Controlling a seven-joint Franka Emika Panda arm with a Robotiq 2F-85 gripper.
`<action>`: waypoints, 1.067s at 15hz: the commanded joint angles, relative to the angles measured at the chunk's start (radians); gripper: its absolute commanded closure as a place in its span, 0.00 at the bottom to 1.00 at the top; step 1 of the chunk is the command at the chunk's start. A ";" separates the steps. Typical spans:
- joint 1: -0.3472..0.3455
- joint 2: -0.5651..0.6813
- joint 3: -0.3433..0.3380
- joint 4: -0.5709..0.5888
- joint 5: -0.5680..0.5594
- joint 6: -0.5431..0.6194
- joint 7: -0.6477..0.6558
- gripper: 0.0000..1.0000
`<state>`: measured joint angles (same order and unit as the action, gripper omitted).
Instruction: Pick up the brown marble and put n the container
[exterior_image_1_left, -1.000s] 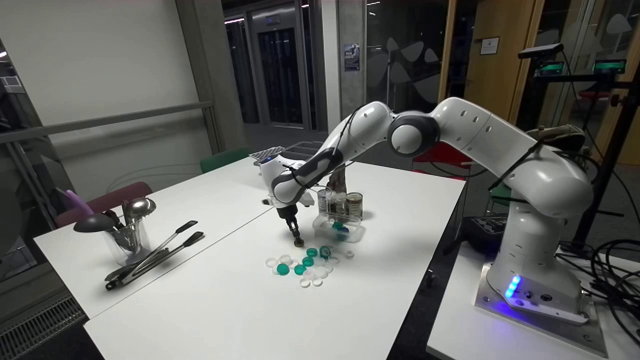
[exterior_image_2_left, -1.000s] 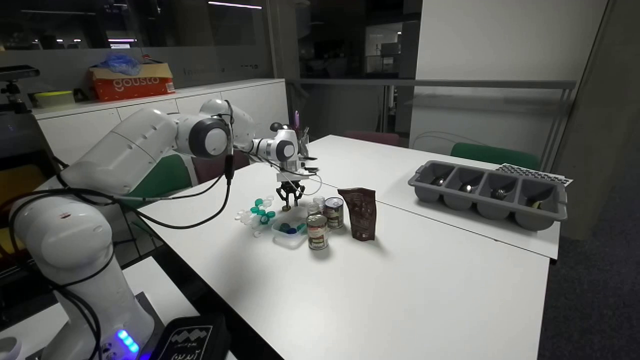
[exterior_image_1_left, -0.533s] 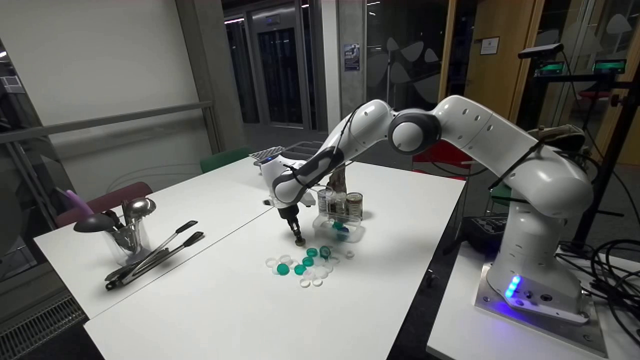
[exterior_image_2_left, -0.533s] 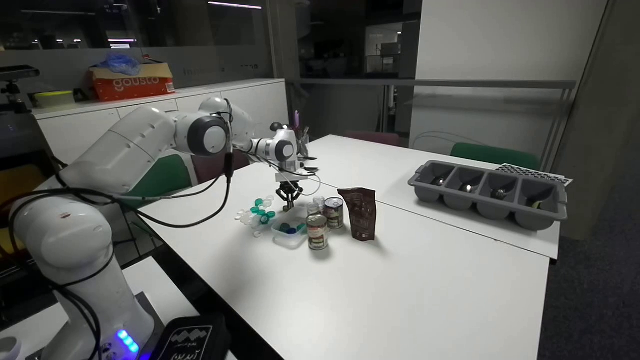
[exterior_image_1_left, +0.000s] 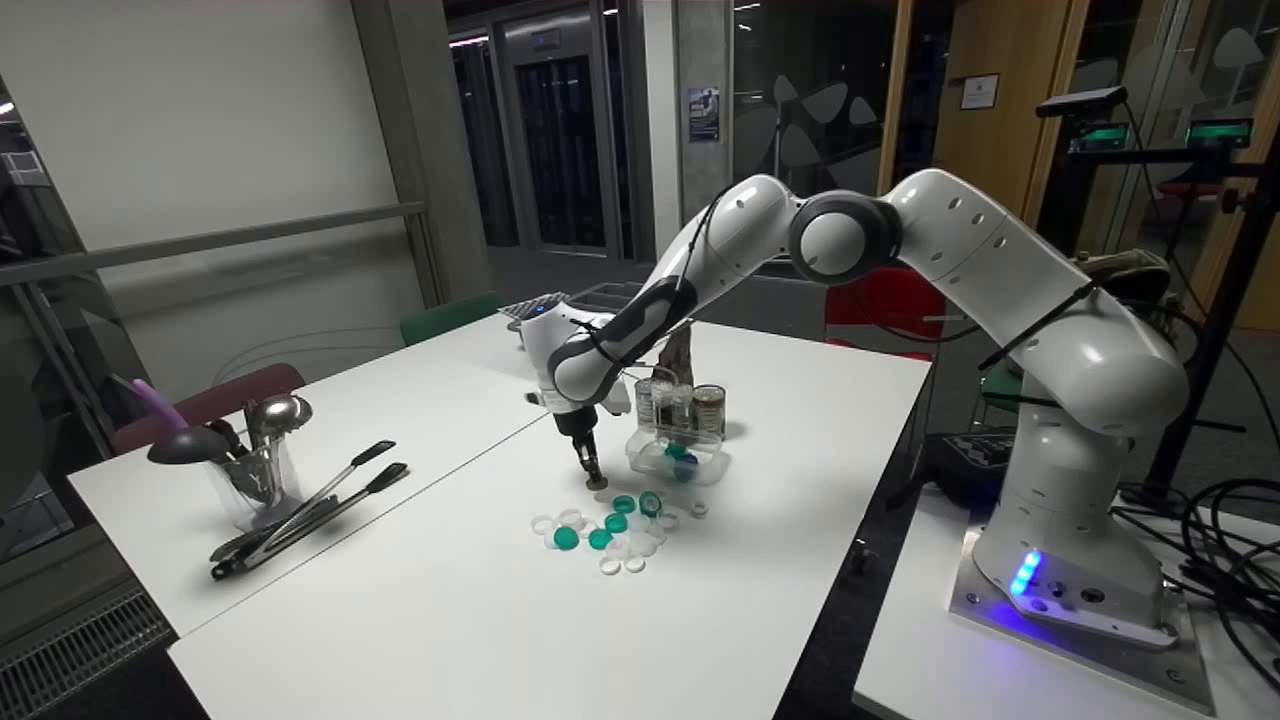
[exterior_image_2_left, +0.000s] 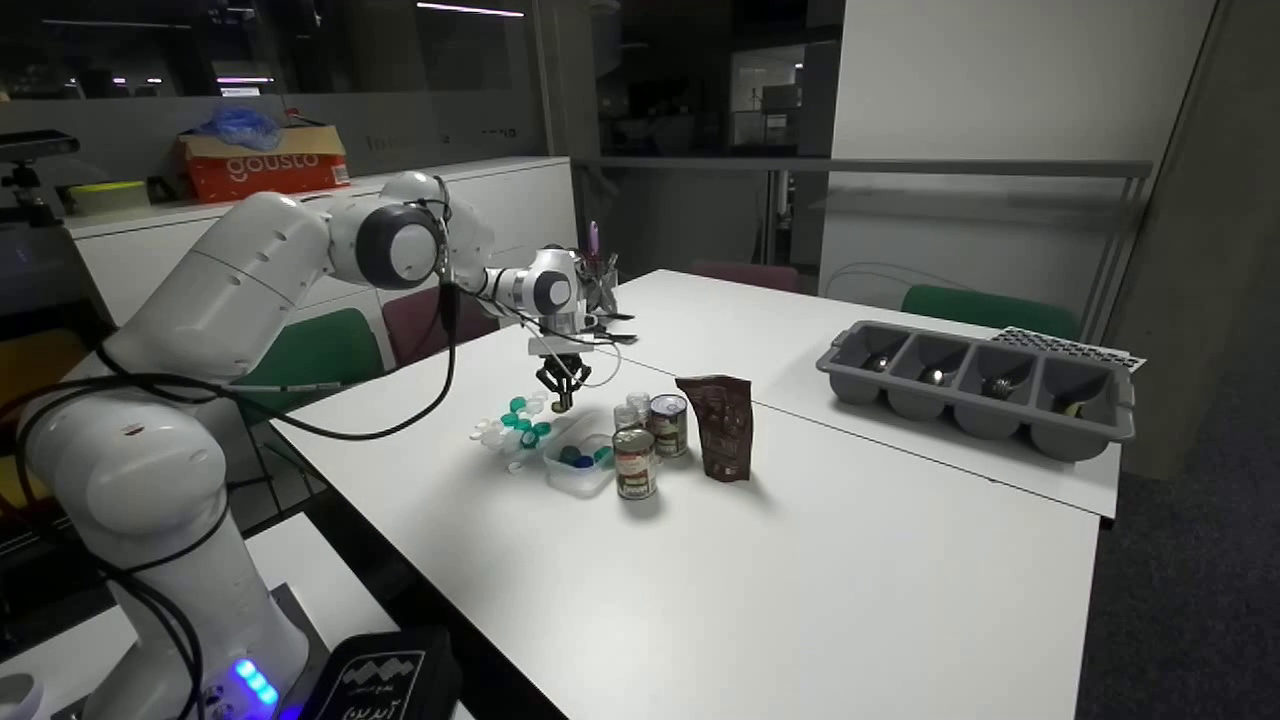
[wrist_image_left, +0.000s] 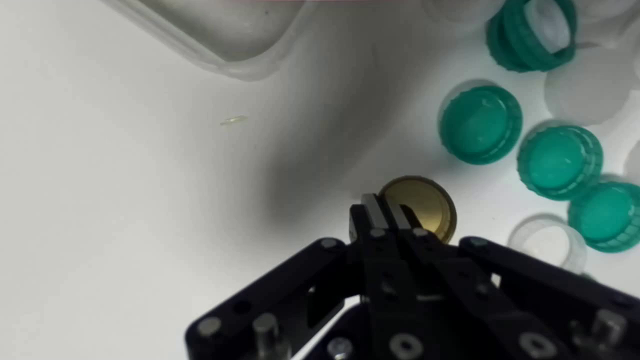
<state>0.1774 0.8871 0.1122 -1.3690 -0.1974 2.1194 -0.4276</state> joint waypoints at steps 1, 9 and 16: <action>0.003 -0.194 0.004 -0.229 -0.004 0.068 0.113 0.99; -0.051 -0.455 0.008 -0.545 0.069 0.158 0.255 0.99; -0.164 -0.599 0.003 -0.825 0.228 0.349 0.209 0.99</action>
<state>0.0646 0.3887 0.1109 -2.0419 -0.0418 2.3793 -0.1907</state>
